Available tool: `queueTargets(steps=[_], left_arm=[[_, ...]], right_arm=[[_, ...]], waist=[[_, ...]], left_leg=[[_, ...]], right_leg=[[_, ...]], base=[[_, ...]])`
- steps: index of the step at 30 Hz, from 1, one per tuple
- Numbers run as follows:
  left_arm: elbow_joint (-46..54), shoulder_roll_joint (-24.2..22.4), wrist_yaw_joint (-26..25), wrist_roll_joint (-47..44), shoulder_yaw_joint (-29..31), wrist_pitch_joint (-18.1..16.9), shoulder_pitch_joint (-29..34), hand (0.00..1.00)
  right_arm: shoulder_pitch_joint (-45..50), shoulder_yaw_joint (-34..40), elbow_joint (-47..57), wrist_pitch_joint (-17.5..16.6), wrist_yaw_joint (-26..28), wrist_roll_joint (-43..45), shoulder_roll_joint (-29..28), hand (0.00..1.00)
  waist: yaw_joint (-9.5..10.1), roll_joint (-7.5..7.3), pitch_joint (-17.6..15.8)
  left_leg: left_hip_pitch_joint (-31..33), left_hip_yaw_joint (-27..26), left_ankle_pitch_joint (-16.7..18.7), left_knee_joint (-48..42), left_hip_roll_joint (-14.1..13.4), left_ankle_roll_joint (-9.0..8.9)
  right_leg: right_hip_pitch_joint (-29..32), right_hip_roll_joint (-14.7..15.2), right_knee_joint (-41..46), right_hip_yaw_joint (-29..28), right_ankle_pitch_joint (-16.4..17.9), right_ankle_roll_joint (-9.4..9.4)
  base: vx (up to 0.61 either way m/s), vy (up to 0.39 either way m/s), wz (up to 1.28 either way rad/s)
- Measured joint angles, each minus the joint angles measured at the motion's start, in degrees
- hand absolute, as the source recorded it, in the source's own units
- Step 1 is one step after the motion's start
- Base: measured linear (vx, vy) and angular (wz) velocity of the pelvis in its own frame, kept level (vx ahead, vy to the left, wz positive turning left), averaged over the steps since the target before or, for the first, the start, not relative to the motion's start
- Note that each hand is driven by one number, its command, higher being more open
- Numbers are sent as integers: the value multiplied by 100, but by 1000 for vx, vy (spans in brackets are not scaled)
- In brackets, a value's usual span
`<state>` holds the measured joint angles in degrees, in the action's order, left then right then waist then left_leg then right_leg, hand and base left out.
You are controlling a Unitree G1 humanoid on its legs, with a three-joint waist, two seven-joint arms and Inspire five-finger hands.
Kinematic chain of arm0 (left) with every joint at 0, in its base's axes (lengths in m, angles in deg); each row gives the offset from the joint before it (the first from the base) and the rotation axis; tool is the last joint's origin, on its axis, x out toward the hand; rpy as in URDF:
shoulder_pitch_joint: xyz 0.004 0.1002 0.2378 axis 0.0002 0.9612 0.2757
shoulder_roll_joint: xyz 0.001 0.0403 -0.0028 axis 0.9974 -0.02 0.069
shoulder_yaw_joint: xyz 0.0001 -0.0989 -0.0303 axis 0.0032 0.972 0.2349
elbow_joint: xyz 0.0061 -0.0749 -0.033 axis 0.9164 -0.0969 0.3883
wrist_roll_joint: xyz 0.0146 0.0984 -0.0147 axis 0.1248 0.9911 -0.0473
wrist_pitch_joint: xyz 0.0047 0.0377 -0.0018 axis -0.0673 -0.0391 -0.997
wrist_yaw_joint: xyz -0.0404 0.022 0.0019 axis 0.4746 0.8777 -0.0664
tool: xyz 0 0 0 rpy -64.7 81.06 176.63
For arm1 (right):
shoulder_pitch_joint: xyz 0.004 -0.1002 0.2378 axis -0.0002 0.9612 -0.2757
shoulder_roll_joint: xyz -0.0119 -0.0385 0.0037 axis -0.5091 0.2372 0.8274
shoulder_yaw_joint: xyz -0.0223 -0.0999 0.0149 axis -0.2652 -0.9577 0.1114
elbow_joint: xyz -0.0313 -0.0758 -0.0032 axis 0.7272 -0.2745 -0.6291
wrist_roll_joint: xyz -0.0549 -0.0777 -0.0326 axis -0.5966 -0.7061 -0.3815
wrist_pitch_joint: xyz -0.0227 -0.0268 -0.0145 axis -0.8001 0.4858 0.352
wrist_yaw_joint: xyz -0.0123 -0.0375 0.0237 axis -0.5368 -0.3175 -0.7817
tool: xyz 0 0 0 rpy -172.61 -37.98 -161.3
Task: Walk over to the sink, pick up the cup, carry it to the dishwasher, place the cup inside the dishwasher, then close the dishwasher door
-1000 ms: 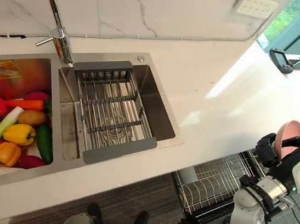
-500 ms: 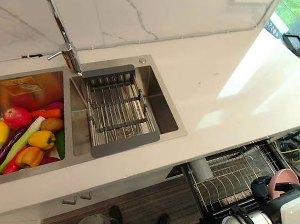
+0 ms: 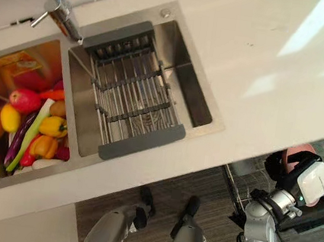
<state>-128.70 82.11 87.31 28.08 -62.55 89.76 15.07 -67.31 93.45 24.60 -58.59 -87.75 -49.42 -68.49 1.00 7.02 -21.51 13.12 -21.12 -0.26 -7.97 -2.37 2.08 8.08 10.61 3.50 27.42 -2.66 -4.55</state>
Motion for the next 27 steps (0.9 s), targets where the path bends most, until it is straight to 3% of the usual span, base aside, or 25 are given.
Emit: queueTargets(steps=[6,10,15,16,27], left_arm=[[51,-10,111,376,-186,-197,-272,100],[87,28,135,399,-386,-356,-290,100],[97,14,212,350,-597,-433,-338,100],[89,3,226,351,-615,-456,-360,100],[27,69,243,470,-845,-825,-492,100]], right_arm=[[-377,-416,-401,-71,316,235,994,0],[-844,-508,-937,-149,425,676,1180,0],[-1227,-512,-1600,-154,432,833,1251,0],[-1241,-509,-1692,-157,421,954,1252,100],[-1342,-146,-2030,-447,350,2119,1139,100]], waist=[[-49,205,-385],[-23,236,-407],[64,379,-477],[90,412,-493],[109,425,-517]], left_leg=[[64,419,-328,292,140,-213],[274,587,-523,465,169,-293],[421,705,-752,755,217,-382],[458,711,-769,781,223,-406],[427,703,-852,866,237,-309]], right_leg=[[234,136,278,63,33,48],[575,197,533,115,179,86],[901,264,749,157,300,154],[956,269,764,150,297,157],[1079,261,962,-30,295,203]], base=[[-2,6,7],[-104,5,16],[-116,-4,9],[-77,-5,1],[41,-18,-2]])
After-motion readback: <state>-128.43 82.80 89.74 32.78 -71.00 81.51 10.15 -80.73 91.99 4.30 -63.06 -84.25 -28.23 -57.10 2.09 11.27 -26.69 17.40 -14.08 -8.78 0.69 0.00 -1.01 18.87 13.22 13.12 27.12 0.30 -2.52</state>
